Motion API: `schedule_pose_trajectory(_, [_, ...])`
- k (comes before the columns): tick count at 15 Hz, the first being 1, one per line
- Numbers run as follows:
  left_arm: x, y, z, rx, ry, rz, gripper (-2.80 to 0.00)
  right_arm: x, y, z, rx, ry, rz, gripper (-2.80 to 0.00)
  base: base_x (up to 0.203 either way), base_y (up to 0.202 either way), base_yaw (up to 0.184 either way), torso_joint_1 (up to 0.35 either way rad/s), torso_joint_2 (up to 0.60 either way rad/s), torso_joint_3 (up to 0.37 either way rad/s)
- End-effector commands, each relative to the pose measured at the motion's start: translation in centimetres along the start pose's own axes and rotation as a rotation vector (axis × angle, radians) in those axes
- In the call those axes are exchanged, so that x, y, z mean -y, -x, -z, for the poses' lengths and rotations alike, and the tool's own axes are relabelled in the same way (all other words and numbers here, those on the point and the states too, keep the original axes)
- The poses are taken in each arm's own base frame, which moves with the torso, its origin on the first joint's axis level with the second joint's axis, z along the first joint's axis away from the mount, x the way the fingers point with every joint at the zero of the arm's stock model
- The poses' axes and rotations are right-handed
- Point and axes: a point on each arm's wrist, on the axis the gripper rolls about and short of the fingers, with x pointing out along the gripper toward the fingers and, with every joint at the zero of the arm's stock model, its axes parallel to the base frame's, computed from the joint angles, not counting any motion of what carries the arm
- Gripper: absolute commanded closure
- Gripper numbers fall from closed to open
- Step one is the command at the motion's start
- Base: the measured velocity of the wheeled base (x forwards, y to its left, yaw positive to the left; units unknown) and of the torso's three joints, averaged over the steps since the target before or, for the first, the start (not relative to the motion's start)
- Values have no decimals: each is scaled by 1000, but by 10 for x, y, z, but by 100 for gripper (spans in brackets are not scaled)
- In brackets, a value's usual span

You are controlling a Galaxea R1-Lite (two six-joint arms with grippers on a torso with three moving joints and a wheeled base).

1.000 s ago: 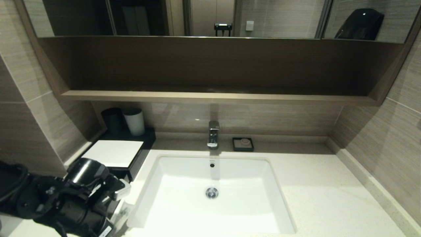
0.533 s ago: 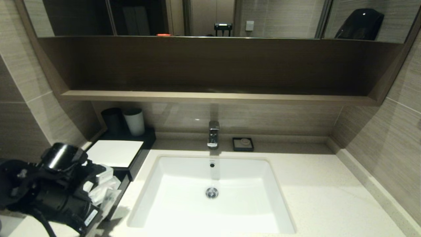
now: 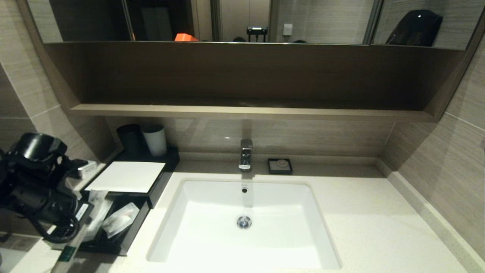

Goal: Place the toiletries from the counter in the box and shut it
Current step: Place the bathroom toiletry into the drawer

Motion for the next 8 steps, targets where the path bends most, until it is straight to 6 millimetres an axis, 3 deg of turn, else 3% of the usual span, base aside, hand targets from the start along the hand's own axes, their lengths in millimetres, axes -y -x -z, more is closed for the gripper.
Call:
schedule_pose_trajectory(1, [-13,-15,-9,-39,41,-33,0,0,0,0,1,0,0,0,0,0,0,0,0,0])
schedule_pose_trajectory(5, [-25,-26,-25,-76,77,-68,0,0,0,0,1,1,0,0,0,0,0,0,0,0])
schedule_pose_trajectory(8, [-28,-21,-31,-112,81,-69,0,0,0,0,1,-1,0,0,0,0,0,0,0,0])
